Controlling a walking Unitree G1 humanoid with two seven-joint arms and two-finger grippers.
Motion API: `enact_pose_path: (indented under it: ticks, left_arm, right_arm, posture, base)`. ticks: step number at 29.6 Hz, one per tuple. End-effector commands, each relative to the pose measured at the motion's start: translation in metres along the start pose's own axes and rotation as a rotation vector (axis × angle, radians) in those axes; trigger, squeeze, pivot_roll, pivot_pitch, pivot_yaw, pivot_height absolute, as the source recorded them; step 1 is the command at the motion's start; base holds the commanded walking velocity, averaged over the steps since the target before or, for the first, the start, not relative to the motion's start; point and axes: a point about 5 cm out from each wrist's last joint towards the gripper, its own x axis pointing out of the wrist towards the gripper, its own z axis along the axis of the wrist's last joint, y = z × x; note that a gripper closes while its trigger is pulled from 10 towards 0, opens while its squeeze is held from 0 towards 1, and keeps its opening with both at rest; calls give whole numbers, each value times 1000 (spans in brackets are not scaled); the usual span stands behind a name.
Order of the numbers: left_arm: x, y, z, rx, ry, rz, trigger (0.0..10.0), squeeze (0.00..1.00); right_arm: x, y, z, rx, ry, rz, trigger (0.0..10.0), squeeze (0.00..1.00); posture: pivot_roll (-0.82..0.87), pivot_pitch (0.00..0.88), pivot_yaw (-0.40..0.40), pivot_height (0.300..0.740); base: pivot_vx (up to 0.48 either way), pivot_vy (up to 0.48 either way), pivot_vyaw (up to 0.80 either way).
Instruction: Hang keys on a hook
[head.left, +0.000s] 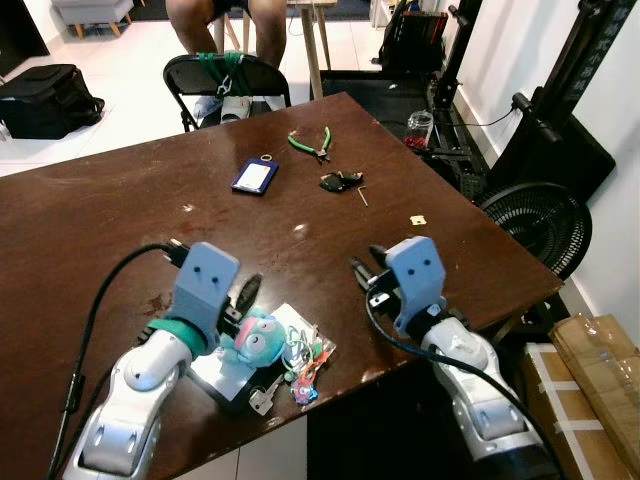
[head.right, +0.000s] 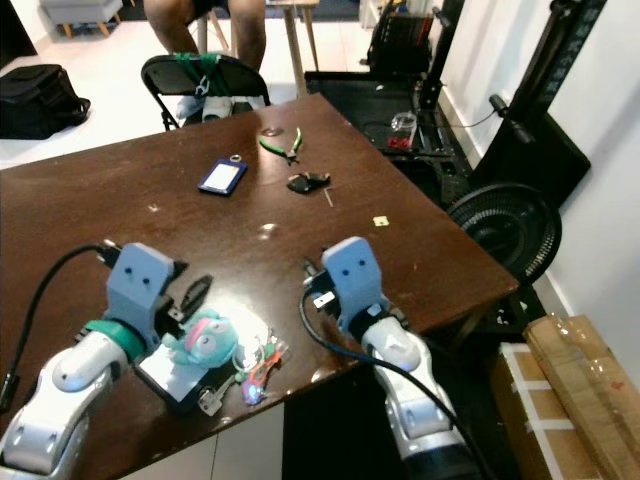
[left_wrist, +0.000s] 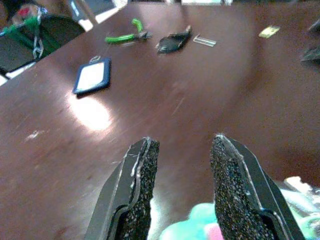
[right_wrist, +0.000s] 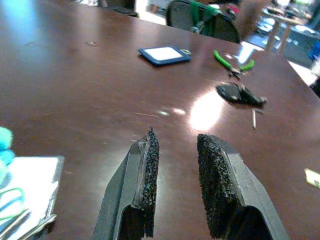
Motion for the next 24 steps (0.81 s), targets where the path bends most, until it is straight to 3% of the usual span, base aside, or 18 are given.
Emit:
enact_pose_path:
  ticks: [1, 8, 12, 15, 24]
  left_arm:
    - [-3, -4, -3, -36, 11, -1, 10000, 0]
    - [-3, -10, -3, -72, -1, 22, 10000, 0]
    - [-7, -10, -3, -79, 0, 35, 10000, 0]
    - [-13, -9, -3, -44, 22, 11, 10000, 0]
    - [-22, -7, -9, 17, 86, -32, 10000, 0]
  right_arm:
    - [3, 7, 0, -26, 17, 63, 10000, 0]
    - [10, 5, 6, -52, 10, 112, 10000, 0]
    - [18, 7, 3, -118, 47, 153, 10000, 0]
    - [21, 9, -2, -120, 78, 190, 10000, 0]
    - [3, 11, -17, -101, 151, 314, 10000, 0]
  posture:
    - [-102, 17, 70, 740]
    - [-83, 18, 26, 740]
    - [-64, 22, 17, 740]
    - [-53, 23, 23, 740]
    - [-56, 32, 48, 740]
  base:
    - [0, 0, 0]
    - [0, 0, 0]
    - [0, 0, 0]
    - [0, 0, 0]
    - [0, 0, 0]
